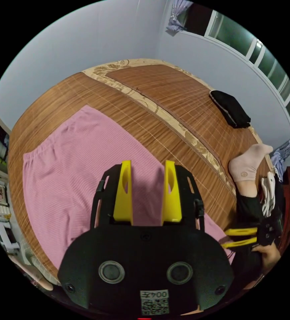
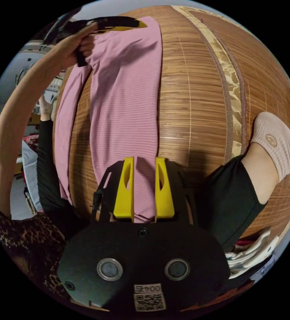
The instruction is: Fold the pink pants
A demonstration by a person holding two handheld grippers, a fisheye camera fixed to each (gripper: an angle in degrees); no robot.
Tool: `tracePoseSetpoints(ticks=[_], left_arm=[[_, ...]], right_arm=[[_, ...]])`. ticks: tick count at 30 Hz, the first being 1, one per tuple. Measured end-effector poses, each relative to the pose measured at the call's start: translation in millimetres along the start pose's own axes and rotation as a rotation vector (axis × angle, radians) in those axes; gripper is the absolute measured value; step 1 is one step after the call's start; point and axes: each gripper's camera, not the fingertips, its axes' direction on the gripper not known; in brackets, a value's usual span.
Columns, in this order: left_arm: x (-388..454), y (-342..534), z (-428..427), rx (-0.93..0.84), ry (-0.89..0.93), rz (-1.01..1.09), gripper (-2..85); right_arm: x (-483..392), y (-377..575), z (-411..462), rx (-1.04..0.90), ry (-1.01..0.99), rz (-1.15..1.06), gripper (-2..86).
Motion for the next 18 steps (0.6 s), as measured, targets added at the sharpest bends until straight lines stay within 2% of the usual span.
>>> tracePoseSetpoints(ticks=[4, 6, 11, 18], left_arm=[[15, -24, 43, -0.1, -0.078, 0.003, 12.6], [19, -22, 45, -0.064, -0.155, 0.01, 10.1], [-2, -21, 34, -0.043, -0.108, -0.045, 3.2], [-63, -25, -52, 0.028, -0.012, -0.096, 1.9]], right_arm=[[17, 3, 3, -0.023, -0.083, -0.016, 8.8], [18, 3, 8, -0.052, -0.074, -0.032, 6.8], [20, 8, 11, -0.053, -0.022, -0.058, 2.6], [16, 45, -34, 0.187, -0.108, -0.134, 2.1]])
